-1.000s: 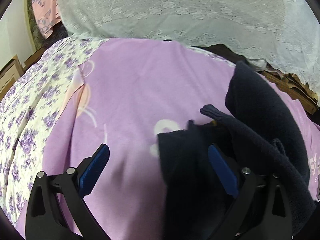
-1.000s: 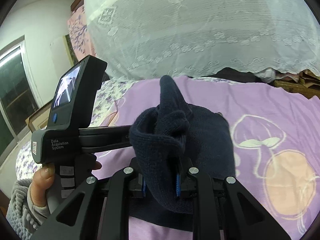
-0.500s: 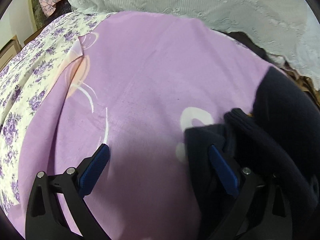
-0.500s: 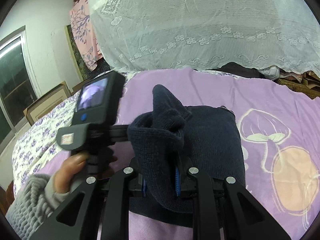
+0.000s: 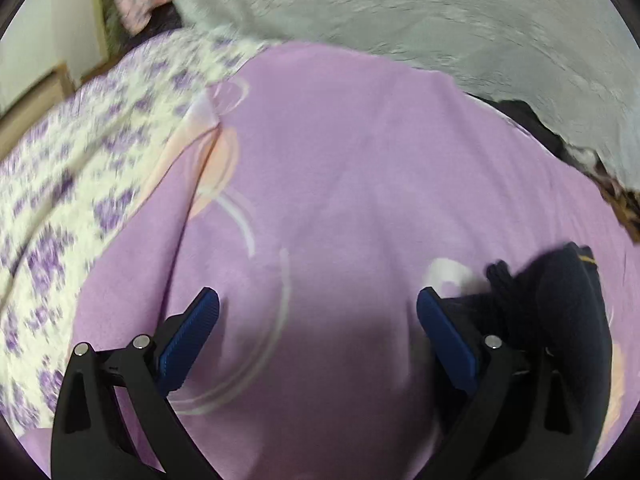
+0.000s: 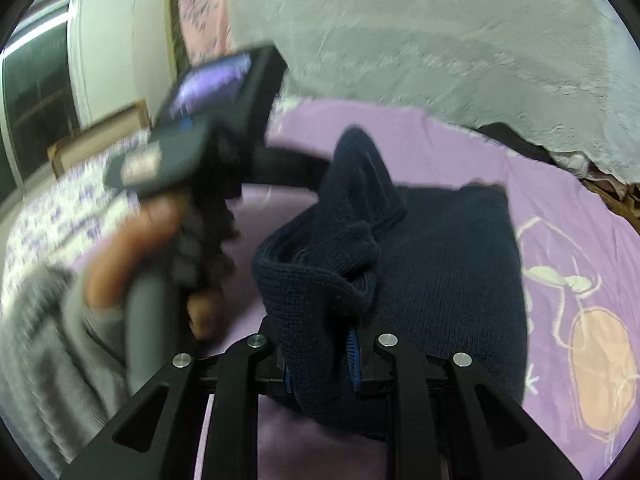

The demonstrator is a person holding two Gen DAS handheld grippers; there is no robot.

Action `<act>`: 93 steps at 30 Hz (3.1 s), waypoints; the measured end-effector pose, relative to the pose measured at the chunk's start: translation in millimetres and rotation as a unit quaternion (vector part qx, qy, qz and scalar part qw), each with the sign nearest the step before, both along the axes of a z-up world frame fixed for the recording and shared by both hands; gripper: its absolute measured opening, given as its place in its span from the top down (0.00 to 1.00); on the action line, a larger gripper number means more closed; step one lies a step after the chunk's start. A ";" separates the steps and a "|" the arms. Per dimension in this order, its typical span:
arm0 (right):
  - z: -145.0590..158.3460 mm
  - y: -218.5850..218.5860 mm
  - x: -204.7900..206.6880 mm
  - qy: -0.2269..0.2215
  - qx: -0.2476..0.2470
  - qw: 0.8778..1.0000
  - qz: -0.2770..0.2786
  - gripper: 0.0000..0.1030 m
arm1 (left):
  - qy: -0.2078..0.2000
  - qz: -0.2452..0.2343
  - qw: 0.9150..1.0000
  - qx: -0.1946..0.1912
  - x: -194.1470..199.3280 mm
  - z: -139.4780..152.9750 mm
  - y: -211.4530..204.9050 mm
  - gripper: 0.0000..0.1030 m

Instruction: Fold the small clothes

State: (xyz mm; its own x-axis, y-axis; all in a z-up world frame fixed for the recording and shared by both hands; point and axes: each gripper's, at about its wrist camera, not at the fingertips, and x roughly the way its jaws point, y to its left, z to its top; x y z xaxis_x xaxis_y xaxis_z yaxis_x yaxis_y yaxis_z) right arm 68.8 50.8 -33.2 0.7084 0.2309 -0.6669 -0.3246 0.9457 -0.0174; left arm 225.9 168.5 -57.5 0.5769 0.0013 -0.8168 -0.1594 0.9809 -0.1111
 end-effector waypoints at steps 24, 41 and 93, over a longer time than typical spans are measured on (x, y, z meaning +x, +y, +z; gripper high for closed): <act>42.8 -61.0 -45.8 0.015 0.086 0.993 0.076 0.54 | -0.056 -0.112 0.991 0.051 -78.9 48.5 -42.6 0.05; 3.7 -75.7 -26.1 0.053 0.090 0.994 0.034 0.80 | -0.069 -0.075 0.986 0.129 -124.9 11.0 -44.7 0.04; 28.8 -98.5 36.7 0.030 0.120 0.992 -0.009 0.78 | -0.102 -0.064 0.983 0.139 -104.6 40.3 -58.4 0.04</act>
State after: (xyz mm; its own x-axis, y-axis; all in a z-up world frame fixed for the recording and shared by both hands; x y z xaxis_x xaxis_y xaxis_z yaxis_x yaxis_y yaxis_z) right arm 105.5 -47.7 -4.4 0.6741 0.3755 -0.6360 -0.3009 0.9260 0.2279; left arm 121.3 110.1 -17.2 0.7386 0.1249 -0.6625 -0.0355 0.9885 0.1468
